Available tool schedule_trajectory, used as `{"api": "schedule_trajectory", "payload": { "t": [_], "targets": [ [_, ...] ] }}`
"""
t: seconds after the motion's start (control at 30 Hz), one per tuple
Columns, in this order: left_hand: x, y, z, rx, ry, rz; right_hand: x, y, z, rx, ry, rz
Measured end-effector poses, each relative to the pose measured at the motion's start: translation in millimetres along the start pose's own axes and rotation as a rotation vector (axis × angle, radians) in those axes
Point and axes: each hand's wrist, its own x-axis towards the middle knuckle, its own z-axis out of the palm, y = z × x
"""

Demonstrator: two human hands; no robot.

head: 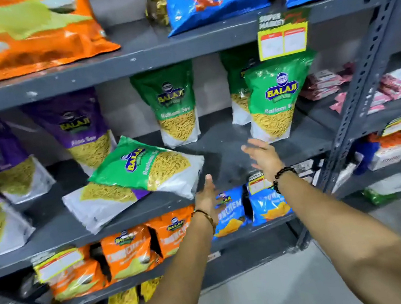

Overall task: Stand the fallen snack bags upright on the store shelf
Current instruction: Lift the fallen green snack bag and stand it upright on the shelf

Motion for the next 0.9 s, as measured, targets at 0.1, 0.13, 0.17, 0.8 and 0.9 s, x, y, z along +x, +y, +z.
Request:
{"api": "schedule_trajectory", "payload": {
  "t": [0.1, 0.13, 0.17, 0.8, 0.9],
  "targets": [
    [-8.5, 0.9, -41.7, -0.096, 0.059, -0.043, -15.3, 1.8, 39.7, -0.138, -0.112, -0.018],
    [-9.9, 4.3, -53.1, -0.127, 0.076, -0.043, -16.7, 1.3, 51.9, -0.177, -0.151, -0.024],
    [-9.5, 8.7, -61.7, -0.152, 0.1, -0.028, -15.8, 1.0, 62.2, -0.218, -0.186, -0.035],
    [64.0, 48.6, -110.1, -0.374, 0.347, -0.023, 84.0, -0.4, 178.4, -0.938, -0.418, -0.129],
    [66.5, 46.1, -116.2, -0.374, 0.276, -0.032, 83.1, 2.7, 167.9, -0.845, -0.439, -0.083]
  ]
}}
